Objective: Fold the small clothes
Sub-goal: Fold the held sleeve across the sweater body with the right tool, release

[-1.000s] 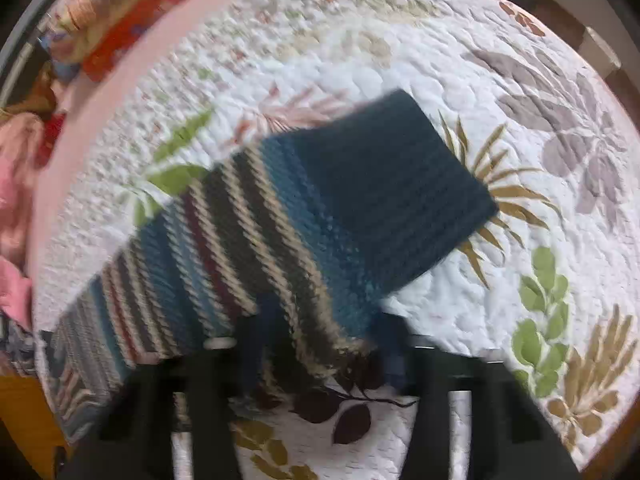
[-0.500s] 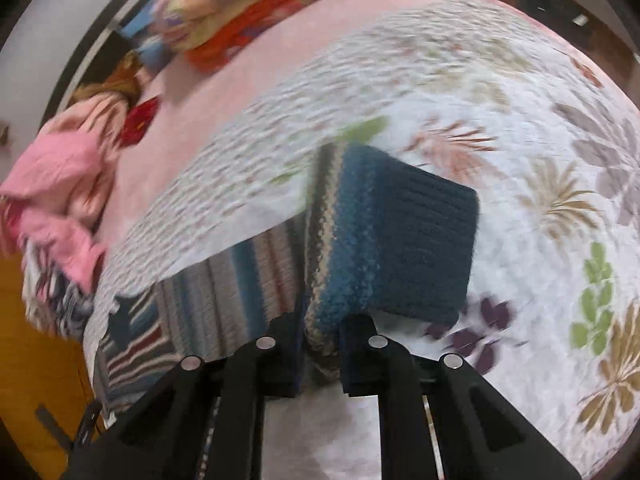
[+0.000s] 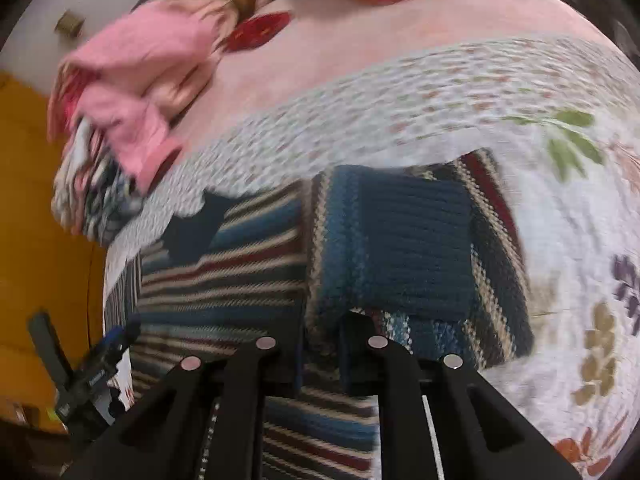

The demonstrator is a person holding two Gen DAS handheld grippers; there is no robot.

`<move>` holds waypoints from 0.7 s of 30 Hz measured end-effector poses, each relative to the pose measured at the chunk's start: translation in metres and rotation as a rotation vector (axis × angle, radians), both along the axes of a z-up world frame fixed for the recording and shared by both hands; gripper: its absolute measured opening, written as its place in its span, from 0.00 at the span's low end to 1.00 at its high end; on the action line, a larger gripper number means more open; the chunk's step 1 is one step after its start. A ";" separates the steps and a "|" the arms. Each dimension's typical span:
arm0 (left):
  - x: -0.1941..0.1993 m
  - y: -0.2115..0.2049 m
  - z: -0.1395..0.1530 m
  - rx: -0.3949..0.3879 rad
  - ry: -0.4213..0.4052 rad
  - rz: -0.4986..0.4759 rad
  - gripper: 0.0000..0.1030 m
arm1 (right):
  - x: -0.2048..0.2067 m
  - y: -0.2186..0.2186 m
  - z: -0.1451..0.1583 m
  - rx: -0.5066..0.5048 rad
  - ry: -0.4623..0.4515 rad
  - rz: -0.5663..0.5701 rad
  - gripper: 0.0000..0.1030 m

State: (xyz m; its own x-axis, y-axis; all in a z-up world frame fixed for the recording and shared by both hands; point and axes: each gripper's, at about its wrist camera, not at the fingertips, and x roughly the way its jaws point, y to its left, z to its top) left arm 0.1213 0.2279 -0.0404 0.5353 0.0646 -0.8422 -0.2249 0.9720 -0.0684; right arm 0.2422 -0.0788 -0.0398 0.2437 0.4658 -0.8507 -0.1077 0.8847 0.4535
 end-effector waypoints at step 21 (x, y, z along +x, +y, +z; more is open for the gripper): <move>0.016 -0.032 -0.018 -0.210 0.063 -0.109 0.97 | -0.034 0.062 -0.007 -0.122 0.115 0.256 0.44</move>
State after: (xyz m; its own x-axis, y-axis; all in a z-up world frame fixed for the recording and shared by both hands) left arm 0.1372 0.1958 -0.0588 0.4754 -0.1707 -0.8630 -0.1293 0.9568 -0.2605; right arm 0.2083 -0.0165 -0.0467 0.0304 0.3927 -0.9192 -0.2878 0.8841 0.3681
